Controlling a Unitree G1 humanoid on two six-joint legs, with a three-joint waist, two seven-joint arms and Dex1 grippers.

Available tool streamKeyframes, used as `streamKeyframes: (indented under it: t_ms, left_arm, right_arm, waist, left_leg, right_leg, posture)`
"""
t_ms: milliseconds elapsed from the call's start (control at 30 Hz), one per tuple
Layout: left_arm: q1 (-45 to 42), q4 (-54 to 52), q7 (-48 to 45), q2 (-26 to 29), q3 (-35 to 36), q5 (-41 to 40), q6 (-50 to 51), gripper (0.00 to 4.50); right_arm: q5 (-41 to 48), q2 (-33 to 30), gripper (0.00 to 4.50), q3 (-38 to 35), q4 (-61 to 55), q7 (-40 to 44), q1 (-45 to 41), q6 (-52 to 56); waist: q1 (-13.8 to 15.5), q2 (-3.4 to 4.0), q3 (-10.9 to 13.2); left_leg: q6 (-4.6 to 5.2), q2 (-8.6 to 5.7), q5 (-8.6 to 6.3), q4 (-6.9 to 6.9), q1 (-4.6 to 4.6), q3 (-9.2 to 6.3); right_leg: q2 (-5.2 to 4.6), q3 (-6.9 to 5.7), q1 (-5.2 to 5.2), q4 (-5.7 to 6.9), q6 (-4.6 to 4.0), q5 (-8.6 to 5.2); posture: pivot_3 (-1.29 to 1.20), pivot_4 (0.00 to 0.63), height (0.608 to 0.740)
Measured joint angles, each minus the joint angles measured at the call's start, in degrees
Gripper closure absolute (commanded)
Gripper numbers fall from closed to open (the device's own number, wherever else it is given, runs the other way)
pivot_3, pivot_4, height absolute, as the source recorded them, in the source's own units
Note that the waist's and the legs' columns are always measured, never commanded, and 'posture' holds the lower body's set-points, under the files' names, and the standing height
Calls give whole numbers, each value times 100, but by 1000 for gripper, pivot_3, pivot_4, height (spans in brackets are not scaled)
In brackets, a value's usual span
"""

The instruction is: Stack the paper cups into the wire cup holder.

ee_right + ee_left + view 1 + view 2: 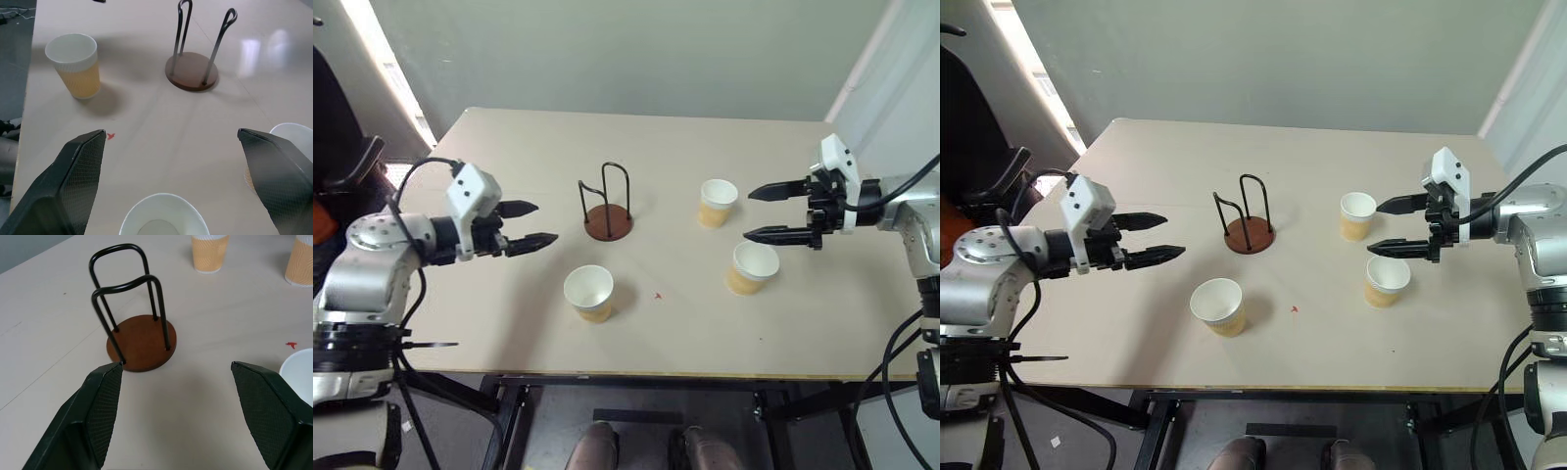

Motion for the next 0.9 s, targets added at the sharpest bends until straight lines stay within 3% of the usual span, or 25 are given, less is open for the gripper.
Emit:
streamKeyframes:
  t_ms: [367,633,900]
  left_arm:
    - [-887,1007,855,-748,-307,684,-289,726]
    - [-1673,2521,1541,-1601,-700,1373,-1104,726]
    - [-2398,4101,1965,-1860,-687,1743,-1967,726]
  right_arm:
    - [58,68,0,-39,-373,-354,19,90]
    - [-290,1184,0,76,-502,-1761,-602,65]
    - [-454,1394,0,143,-448,-2153,-618,102]
  waist:
    - [23,0,0]
    - [16,0,0]
    - [84,1,1]
  left_leg:
    - [7,-1,8,8,8,1]
    - [17,-1,16,11,9,-2]
    - [21,-7,13,9,-6,1]
  right_leg:
    - [-2,-2,17,-4,15,9]
    - [-3,-3,16,-4,24,19]
    - [-7,-4,15,-24,27,17]
  posture:
    - [0,150,740]
    - [0,150,740]
    - [0,150,740]
